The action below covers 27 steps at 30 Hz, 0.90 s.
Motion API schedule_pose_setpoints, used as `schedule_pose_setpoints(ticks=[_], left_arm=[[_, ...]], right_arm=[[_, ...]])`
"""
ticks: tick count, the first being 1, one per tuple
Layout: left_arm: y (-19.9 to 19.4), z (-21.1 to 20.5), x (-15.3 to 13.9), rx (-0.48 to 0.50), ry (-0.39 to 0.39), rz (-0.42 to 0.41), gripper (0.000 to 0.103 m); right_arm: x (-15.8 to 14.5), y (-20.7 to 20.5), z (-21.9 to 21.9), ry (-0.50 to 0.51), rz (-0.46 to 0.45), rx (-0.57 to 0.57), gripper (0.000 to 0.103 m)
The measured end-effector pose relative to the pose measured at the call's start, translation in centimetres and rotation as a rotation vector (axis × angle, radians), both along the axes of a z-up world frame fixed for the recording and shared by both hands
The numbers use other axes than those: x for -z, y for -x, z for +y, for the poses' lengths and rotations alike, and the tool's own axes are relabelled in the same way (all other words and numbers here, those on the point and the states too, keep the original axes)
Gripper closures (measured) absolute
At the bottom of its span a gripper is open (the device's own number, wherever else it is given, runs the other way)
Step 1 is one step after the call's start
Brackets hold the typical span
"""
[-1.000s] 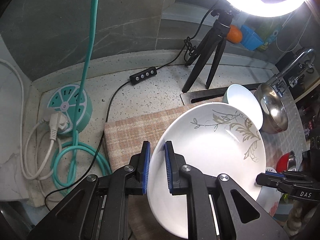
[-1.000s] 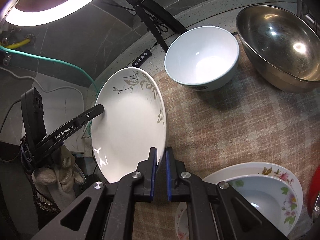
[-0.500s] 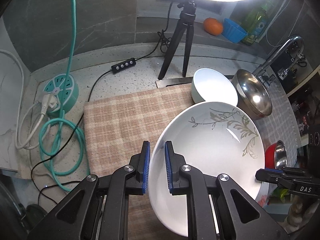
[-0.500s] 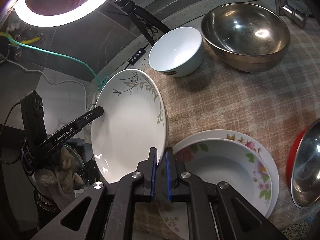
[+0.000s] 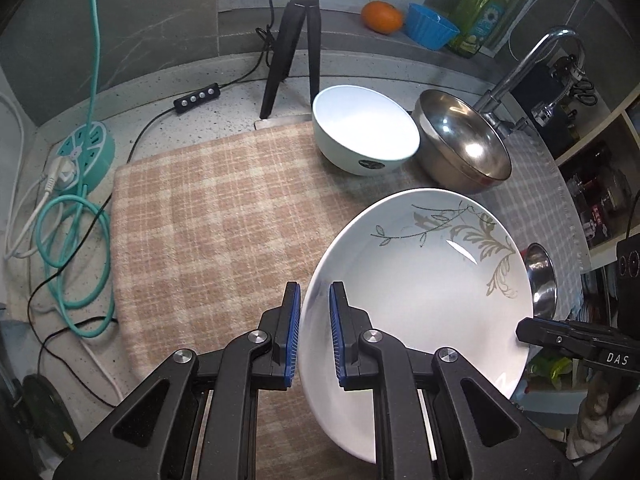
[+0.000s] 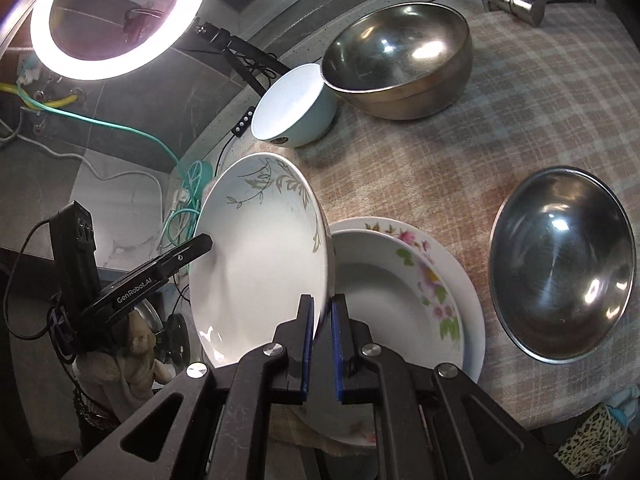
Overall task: Organize plates and bowls
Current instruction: 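Lower the gold-leaf plate onto the pink plate stack with the right gripper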
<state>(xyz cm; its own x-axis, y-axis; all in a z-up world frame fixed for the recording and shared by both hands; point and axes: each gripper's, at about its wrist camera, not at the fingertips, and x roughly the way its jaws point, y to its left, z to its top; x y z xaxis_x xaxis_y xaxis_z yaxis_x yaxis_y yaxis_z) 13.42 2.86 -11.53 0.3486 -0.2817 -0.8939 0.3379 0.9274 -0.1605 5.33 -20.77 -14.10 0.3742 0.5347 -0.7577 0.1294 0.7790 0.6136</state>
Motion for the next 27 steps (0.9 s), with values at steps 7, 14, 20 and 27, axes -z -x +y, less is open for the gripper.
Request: schedule_pose_setpoints(ticks=[7, 14, 20, 27], left_arm=[[2.0, -2.2, 0.9, 0.032, -0.017, 0.011, 0.090], [3.2, -3.3, 1.8, 0.054, -0.034, 0.030, 0.090], [3.8, -4.3, 2.5, 0.069, -0.038, 0.043, 0.090], [4.2, -4.8, 2.8, 0.086, -0.059, 0.042, 0.090]], right_arm=[[1.7, 2.2, -1.8, 0.006, 0.041, 0.030, 0.095], [2.3, 3.8, -2.9, 0.004, 0.064, 0.037, 0.095], [3.1, 4.8, -3.6, 0.001, 0.092, 0.044, 0.095], [3.5, 5.5, -4.0, -0.001, 0.106, 0.046, 0.095]])
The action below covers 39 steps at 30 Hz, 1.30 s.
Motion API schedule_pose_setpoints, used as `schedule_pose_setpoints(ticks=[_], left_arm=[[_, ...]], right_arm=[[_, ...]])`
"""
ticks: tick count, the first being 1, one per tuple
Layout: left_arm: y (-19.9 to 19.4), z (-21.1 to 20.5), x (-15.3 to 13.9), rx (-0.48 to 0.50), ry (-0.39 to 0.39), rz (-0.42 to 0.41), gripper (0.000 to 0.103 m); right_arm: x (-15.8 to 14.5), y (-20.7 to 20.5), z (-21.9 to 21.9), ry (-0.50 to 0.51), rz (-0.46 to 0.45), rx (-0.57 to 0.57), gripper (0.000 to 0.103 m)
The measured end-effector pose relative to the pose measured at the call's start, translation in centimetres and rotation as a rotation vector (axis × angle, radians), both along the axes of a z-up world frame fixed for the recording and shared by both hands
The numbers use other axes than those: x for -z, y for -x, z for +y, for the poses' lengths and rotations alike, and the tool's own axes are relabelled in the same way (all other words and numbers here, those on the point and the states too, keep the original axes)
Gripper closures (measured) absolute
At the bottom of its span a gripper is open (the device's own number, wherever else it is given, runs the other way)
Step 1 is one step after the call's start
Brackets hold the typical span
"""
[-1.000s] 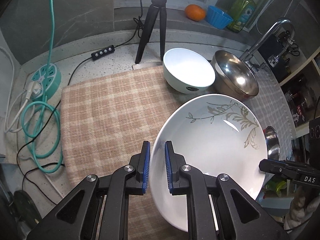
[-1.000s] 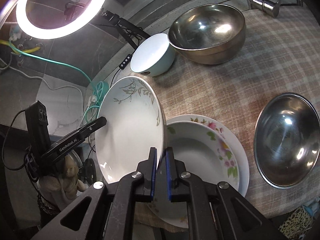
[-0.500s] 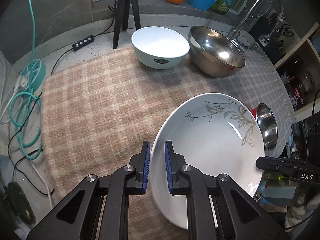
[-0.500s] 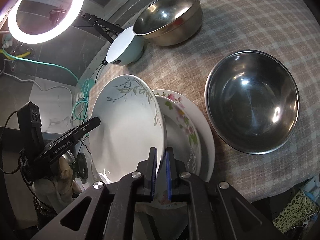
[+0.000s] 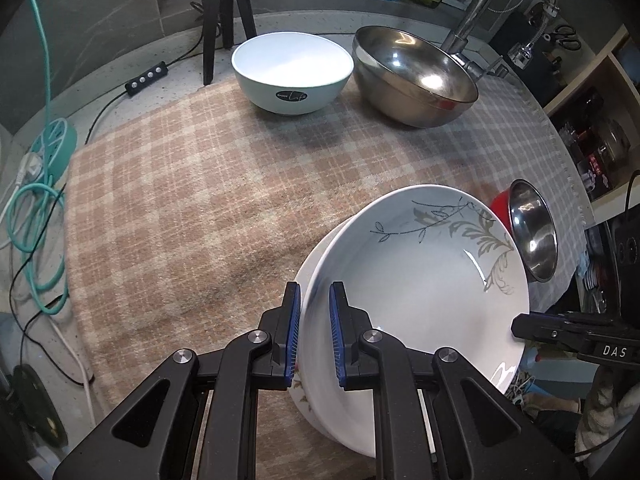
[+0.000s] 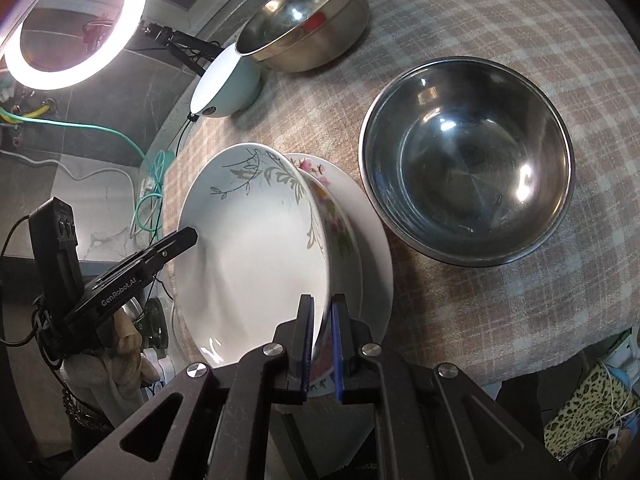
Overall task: Organize plates and bowls
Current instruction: 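Lower the gold-leaf plate onto the pink plate stack with the right gripper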
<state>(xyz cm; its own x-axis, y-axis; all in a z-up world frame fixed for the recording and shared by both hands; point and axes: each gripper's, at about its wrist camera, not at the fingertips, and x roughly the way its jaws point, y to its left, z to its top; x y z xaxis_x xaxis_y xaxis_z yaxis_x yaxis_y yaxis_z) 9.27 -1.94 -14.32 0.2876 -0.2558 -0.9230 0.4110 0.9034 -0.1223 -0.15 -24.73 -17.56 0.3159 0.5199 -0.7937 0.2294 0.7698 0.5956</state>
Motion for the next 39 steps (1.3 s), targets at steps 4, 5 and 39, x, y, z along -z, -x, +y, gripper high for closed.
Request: schedule_pose_setpoints(ticks=[4, 5, 39], left_arm=[[0.0, -0.1, 0.4, 0.003, -0.010, 0.006, 0.090], [0.0, -0.2, 0.5, 0.004, -0.011, 0.009, 0.090], [-0.2, -0.4, 1.7, 0.023, -0.037, 0.036, 0.090]], right_arm=[[0.3, 0.2, 0.0, -0.007, 0.017, -0.007, 0.095], [0.4, 0.2, 0.0, -0.009, 0.021, -0.006, 0.095], [1.0, -0.3, 0.5, 0.020, 0.045, -0.018, 0.092]])
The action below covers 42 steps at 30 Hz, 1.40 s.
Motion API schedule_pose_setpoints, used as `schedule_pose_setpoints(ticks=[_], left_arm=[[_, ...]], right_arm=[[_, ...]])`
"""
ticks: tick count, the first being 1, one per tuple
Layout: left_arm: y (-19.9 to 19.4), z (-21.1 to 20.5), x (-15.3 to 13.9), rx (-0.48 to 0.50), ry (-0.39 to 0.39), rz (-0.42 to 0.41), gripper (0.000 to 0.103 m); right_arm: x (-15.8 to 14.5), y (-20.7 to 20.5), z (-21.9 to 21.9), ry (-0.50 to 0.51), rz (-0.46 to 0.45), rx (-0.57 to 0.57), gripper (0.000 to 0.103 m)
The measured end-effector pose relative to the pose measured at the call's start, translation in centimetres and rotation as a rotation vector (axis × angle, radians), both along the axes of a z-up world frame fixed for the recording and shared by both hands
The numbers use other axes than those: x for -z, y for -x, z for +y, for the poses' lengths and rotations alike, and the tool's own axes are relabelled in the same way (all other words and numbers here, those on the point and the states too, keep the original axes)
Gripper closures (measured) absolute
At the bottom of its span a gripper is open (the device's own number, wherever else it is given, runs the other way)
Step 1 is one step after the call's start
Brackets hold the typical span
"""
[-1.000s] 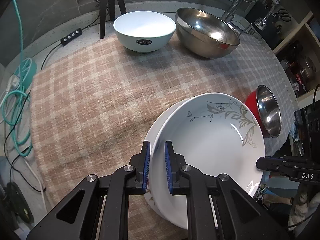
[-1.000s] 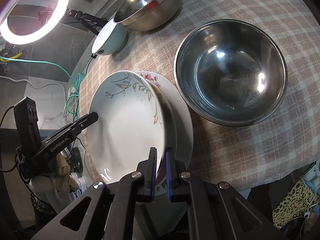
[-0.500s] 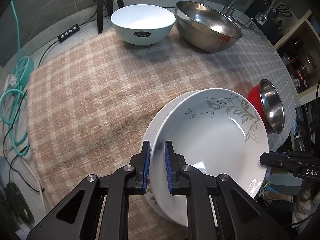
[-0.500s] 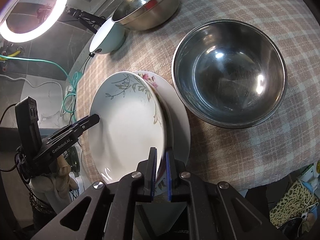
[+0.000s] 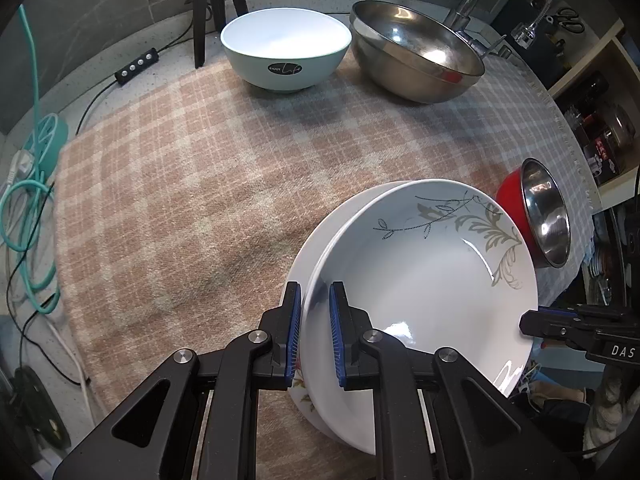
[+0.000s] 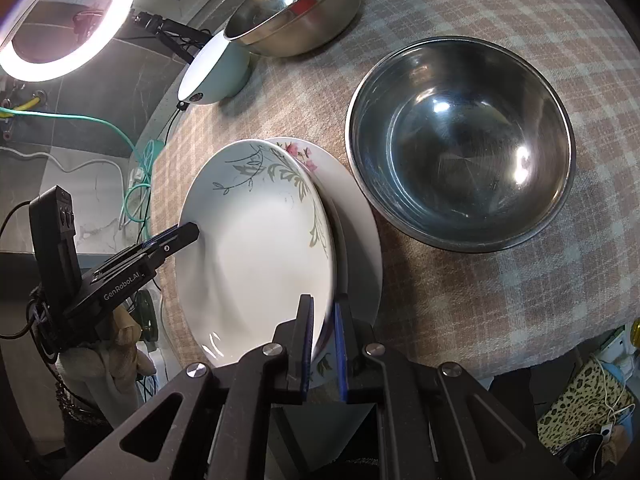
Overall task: Organize plates and bowls
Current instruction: 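Lower the gold-leaf plate onto the pink plate stack with the right gripper, then open the right gripper and release the gold-leaf plate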
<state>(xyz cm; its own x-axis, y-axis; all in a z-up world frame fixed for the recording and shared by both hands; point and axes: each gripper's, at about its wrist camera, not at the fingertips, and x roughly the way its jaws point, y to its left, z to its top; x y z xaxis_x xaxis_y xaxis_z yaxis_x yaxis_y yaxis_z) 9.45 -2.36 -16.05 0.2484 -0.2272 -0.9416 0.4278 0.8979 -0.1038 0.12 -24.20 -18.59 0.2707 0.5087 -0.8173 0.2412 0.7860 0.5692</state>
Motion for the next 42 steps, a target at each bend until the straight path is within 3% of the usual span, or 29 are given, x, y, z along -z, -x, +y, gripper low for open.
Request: schedule_pose_setpoints(ticks=[21, 33, 42], left_arm=[[0.0, 0.3, -0.2, -0.009, -0.003, -0.001, 0.089], [-0.2, 1.6, -2.5, -0.061, 0.032, -0.044, 0.089], [0.7, 1.1, -5.5, -0.086, 0.091, -0.089, 0.089]], right_arm=[[-0.1, 0.4, -0.4, 0.004, 0.002, -0.007, 0.092], [-2.2, 1.0, -1.0, 0.074, -0.070, -0.022, 0.092], [-5.5, 1.2, -1.8, 0.121, -0.197, -0.077, 0.092]])
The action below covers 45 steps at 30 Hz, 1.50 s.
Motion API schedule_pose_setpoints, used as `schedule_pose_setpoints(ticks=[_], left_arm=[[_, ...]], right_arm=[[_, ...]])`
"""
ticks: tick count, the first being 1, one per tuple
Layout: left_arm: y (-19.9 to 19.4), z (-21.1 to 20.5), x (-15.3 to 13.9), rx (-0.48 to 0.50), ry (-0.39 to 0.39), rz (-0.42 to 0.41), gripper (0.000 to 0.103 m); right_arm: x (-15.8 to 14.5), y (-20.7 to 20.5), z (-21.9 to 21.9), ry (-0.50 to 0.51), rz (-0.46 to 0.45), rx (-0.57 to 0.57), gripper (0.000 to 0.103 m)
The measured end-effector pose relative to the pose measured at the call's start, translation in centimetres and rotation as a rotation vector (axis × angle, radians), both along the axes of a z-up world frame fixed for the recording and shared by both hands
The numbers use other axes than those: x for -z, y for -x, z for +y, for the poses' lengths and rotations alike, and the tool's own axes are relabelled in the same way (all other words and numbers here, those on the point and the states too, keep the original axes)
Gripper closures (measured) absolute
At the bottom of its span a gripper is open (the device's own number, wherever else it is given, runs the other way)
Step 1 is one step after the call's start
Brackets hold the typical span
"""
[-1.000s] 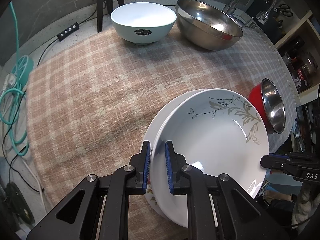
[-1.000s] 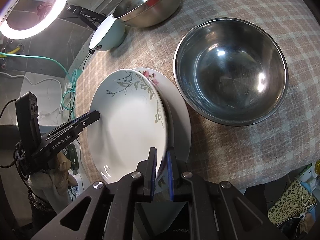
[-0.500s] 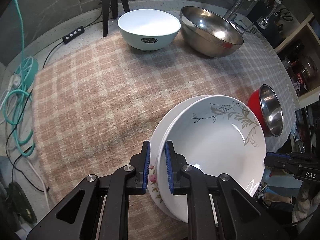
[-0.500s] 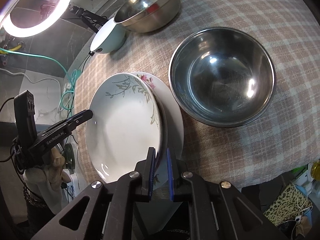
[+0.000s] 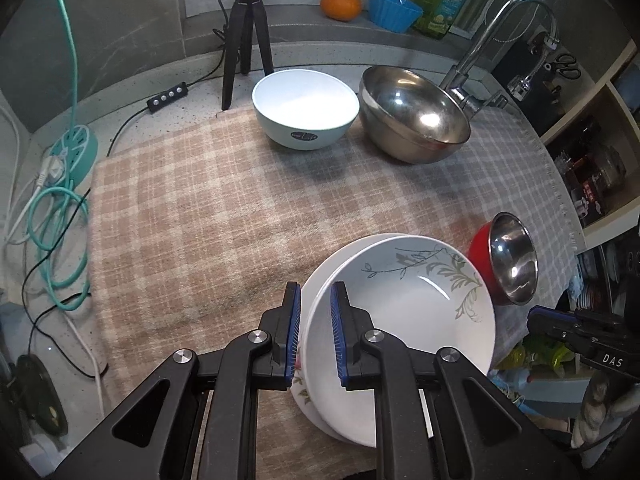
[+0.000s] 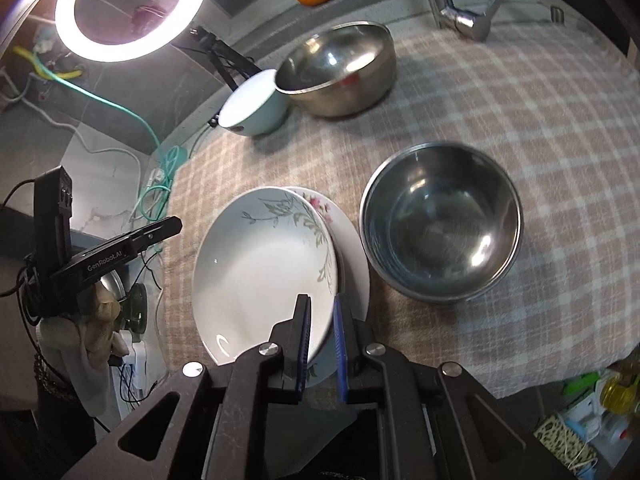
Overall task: Organize plates and bowls
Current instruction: 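Open the right gripper and release the gold-leaf plate, then move the right gripper to the rim of the large steel bowl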
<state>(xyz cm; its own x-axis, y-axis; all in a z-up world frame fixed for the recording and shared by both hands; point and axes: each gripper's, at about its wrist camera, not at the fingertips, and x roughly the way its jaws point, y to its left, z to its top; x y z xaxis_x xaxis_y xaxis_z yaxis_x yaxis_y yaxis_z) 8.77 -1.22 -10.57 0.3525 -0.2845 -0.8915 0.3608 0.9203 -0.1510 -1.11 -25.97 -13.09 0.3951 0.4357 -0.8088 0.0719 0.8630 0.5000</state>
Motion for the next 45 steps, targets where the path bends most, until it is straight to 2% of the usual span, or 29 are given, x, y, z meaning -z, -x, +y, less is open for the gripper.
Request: schedule_pose_setpoints(ticks=[5, 8, 15, 22, 30, 33, 45], left_arm=[[0.3, -0.2, -1.6, -0.029, 0.045, -0.035, 0.089], [0.3, -0.3, -2.2, -0.053, 0.070, -0.044, 0.089], [0.3, -1.6, -2.8, -0.084, 0.120, -0.051, 0.089], [-0.8, -3.8, -3.1, -0.115, 0.160, -0.044, 0.089], [-2.1, -7.5, -2.3, -0.173, 0.228, -0.023, 0.089], [-2.7, -8.5, -2.0, -0.200, 0.249, -0.016, 0.089], [-5.9, -10.7, -0.7, -0.324, 0.268, -0.022, 0.089]], right_arm=[[-1.4, 0.4, -1.6, 0.023, -0.070, -0.020, 0.092], [-2.1, 0.5, -2.8, 0.073, -0.109, -0.013, 0.090], [-4.2, 0.0, -6.8, 0.064, -0.177, -0.033, 0.090], [-6.4, -2.1, -9.6, 0.153, -0.228, -0.081, 0.090], [-5.7, -6.6, -13.4, 0.104, -0.206, -0.136, 0.090], [-5.0, -8.3, -14.2, 0.055, -0.195, -0.173, 0.090], [-2.9, -15.5, -13.8, 0.019, -0.185, -0.249, 0.090]])
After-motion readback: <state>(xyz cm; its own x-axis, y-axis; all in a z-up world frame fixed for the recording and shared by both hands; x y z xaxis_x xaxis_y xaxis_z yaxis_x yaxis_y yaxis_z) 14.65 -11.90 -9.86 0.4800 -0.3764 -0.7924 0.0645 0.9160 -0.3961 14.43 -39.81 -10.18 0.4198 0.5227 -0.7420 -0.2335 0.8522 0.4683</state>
